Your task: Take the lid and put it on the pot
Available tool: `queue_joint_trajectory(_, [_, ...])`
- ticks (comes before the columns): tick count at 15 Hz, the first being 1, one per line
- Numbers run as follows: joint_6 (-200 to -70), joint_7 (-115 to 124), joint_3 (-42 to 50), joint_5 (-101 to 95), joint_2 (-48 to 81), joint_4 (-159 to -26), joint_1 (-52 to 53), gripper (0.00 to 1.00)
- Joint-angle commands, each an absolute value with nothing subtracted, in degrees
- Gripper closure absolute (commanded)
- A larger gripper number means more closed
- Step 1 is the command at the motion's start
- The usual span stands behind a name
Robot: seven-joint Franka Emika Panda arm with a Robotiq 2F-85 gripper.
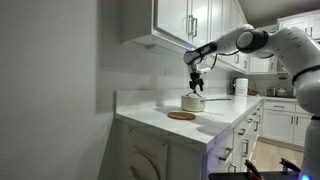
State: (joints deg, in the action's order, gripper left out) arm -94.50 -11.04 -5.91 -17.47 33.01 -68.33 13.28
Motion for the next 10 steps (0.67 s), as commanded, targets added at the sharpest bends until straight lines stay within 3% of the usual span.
queue_joint_trajectory(1, [-95.5, -11.1, -6.1, -17.8, 30.7, -69.8, 13.4, 0.0])
queue_joint_trajectory(8, [-94.9, -10.9, -6.2, -17.2, 28.7, -71.2, 13.1, 0.0])
queue_joint_trajectory(10, [-100.4, -9.4, -6.3, -15.9, 27.0, -75.5, 12.0, 0.0])
